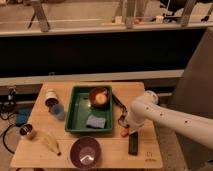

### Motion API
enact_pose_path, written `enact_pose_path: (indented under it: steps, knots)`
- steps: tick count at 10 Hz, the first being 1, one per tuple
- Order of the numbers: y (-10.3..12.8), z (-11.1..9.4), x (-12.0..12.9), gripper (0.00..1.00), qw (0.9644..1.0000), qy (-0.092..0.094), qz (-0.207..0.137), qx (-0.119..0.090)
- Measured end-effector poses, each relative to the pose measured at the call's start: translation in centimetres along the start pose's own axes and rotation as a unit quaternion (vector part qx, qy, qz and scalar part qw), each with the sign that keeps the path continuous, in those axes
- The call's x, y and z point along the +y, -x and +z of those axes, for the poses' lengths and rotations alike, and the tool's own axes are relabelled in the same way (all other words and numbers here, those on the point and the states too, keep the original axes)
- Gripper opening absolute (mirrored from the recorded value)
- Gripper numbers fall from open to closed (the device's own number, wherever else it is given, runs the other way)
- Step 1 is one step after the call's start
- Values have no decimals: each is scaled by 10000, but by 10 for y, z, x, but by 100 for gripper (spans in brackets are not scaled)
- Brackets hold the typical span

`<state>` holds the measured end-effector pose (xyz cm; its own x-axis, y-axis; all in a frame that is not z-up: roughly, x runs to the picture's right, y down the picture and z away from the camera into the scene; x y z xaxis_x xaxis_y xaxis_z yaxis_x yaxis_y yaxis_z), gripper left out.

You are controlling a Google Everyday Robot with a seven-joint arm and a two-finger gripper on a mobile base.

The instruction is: Place pepper in plastic cup

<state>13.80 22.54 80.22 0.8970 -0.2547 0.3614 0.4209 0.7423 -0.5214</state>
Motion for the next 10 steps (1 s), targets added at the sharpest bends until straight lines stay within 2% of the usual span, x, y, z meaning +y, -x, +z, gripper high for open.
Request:
enact_pose_path:
  steps: [3,5,6,7,10]
  knots:
    - [-3,-6,-2,41,10000,-51,-11,57]
    - [-8,-12,-4,43,9998,-141,-7,133]
    - [-11,-15,-3,49,9997,-184,25,155]
    - [-15,-18,-3,51,9995,-241,63,183]
    - [-31,-31,2,51,9984,-443,264,233]
